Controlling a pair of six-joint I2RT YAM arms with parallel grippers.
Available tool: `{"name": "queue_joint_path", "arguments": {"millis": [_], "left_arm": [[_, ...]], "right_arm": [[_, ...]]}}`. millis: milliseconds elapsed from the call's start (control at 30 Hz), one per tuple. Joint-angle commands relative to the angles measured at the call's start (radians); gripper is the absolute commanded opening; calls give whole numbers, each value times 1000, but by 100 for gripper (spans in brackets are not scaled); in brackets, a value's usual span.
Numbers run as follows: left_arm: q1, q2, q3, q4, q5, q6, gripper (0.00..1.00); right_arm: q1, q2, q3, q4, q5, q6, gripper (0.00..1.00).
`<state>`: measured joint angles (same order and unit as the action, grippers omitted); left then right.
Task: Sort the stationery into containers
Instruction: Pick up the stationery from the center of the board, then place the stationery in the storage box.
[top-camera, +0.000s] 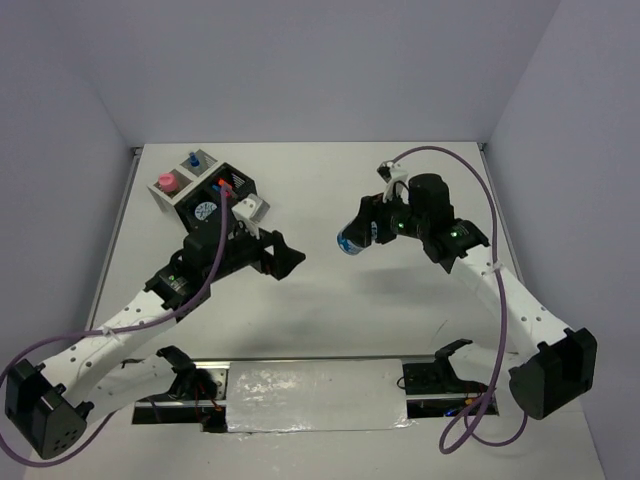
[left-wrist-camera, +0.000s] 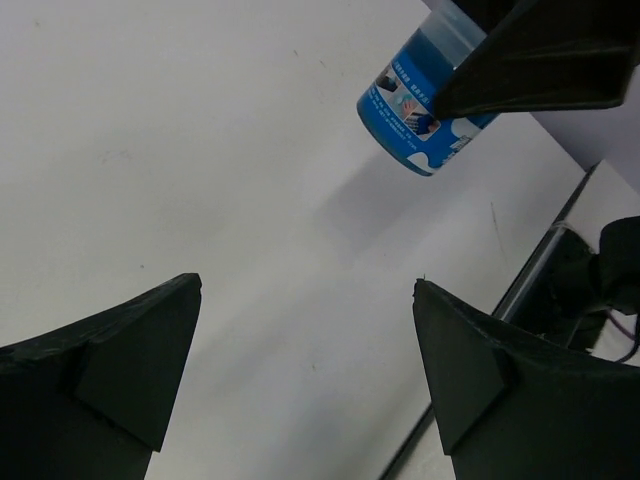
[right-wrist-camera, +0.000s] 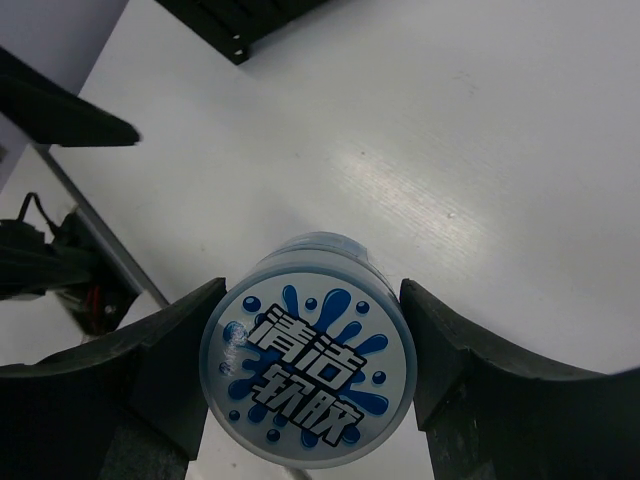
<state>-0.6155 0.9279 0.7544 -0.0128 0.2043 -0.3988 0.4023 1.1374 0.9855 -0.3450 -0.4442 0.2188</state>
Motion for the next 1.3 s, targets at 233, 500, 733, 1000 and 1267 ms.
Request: {"name": "queue_joint_path", "arguments": {"millis": [233,500,733,1000,1267], "left_arm": [[-216,3,95,93,-414,103,99],[-211,-83,331,-769,-1103,-462,99],[119,-31,437,-1053,-1267,-531,99],[401,-107,439,-863,-1186,-308,99],[404,-193,309,-766,-1166,-256,99]], "right_arm": [[216,-28,150,-51,188,120,0],[283,249,321,179,312,203,0],[398,623,605,340,344,237,0],[500,998,1075,350,426,208,0],[530,1220,1334,294,467,136,0]]}}
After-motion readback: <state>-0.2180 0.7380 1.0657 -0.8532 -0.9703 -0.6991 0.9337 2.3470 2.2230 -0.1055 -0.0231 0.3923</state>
